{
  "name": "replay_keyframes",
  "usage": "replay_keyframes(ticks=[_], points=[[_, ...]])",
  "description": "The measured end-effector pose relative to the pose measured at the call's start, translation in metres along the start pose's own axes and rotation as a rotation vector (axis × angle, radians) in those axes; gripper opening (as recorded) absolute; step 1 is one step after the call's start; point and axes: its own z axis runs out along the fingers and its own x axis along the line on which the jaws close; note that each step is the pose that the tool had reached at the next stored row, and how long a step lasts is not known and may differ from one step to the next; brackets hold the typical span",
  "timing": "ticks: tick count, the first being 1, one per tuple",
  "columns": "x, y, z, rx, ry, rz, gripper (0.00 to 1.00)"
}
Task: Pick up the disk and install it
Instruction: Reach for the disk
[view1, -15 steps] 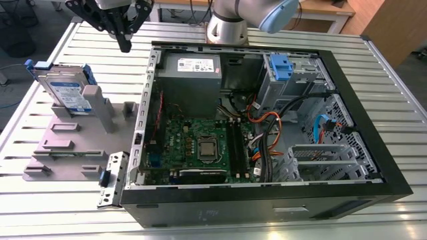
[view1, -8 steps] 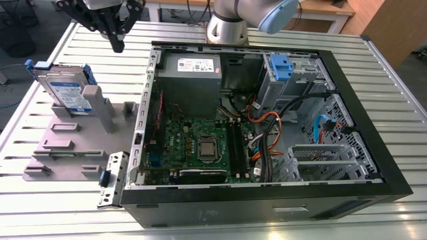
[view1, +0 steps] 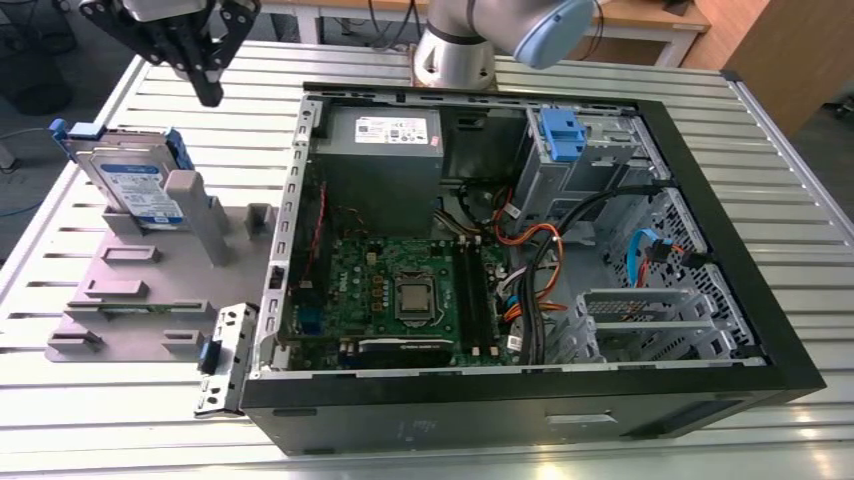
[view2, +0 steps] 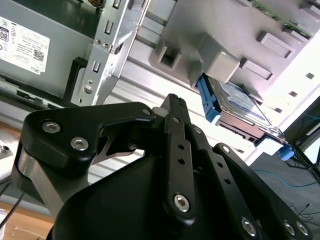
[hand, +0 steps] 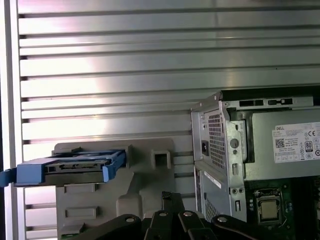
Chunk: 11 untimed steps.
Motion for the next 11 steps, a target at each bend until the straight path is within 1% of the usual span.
replay_keyframes(ticks=[6,11], points=[[0.0182,-0.0014,0.0015,-0.0001,-0.0001,0.000,0.11],[0.0374,-0.0030,0.0040,0.0000,0.0000,0.000,0.11]])
